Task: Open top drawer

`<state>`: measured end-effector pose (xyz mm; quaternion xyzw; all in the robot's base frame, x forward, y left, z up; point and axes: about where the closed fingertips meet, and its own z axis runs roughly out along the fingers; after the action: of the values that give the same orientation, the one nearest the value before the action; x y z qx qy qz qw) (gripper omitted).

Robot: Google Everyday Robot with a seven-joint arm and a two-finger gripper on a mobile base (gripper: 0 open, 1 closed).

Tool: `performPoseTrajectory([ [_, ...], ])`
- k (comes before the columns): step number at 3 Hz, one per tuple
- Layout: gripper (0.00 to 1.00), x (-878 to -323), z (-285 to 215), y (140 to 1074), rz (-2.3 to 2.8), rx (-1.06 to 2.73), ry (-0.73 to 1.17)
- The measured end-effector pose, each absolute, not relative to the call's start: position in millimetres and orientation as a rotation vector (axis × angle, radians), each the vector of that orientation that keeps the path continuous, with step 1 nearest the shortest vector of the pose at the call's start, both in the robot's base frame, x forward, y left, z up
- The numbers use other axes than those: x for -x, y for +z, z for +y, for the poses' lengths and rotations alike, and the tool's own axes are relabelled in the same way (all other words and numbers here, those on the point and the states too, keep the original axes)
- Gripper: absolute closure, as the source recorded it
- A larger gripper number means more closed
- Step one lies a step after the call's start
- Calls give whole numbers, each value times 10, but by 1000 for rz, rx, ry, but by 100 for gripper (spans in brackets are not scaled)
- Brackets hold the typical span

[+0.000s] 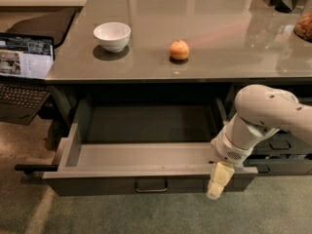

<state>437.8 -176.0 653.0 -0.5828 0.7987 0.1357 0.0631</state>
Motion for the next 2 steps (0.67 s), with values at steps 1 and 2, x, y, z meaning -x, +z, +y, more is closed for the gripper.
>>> performPoseTrajectory([
  [1,0,-4378,-1760,6530,2413,1761,410],
  [2,0,-4285,-1753,6544,2459,1779,463],
])
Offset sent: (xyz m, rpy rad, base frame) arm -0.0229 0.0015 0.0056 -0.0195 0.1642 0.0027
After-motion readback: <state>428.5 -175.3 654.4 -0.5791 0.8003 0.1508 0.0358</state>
